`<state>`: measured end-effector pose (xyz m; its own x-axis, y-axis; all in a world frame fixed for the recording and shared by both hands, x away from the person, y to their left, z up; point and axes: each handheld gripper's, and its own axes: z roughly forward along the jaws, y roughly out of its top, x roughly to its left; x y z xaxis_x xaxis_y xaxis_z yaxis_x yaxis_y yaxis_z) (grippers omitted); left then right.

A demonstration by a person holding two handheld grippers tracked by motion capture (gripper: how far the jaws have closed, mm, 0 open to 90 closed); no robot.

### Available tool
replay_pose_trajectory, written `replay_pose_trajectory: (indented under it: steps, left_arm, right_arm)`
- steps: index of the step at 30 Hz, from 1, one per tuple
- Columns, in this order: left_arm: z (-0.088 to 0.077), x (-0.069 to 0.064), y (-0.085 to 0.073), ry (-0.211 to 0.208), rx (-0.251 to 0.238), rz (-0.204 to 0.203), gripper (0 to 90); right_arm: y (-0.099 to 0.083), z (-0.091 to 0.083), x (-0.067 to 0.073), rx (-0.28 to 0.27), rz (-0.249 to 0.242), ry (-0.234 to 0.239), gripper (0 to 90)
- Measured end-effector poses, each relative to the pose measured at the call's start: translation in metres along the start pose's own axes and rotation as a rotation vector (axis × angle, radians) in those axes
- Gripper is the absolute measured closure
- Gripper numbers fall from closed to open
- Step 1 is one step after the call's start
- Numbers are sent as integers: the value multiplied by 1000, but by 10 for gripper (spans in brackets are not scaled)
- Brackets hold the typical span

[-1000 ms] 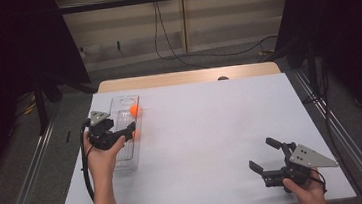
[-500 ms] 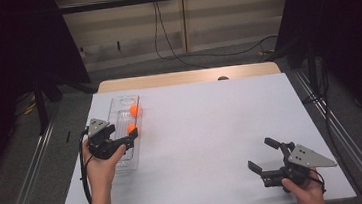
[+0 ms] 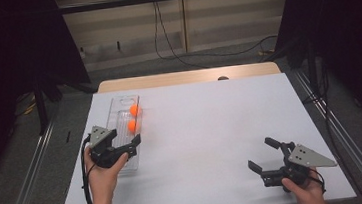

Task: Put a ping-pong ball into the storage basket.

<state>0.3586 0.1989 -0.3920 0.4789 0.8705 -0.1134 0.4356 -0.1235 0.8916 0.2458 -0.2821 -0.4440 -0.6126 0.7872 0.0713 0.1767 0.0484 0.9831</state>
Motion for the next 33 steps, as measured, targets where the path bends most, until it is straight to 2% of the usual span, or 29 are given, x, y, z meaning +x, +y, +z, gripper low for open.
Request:
replay_pose_trajectory:
  steps: [5,12,15,19,22,33]
  left_arm:
    - [-2,-5,-6,-15,-12,35,116]
    - [-8,-10,-15,-36,-30,45,106]
    - [-10,-10,-18,-44,-39,33,97]
    - [-13,-8,-22,-49,-50,38,88]
    - [-15,-8,-26,-60,-71,15,80]
    - [-19,-5,-35,-85,-109,-8,49]
  right_arm:
    - [0,0,0,1,0,-2,42]
    - [0,0,0,1,-2,-2,42]
    - [0,0,0,0,-1,-1,42]
    - [0,0,0,0,0,-3,42]
    - [0,-1,0,-1,-1,-3,42]
    - [0,-1,0,-1,-6,1,42]
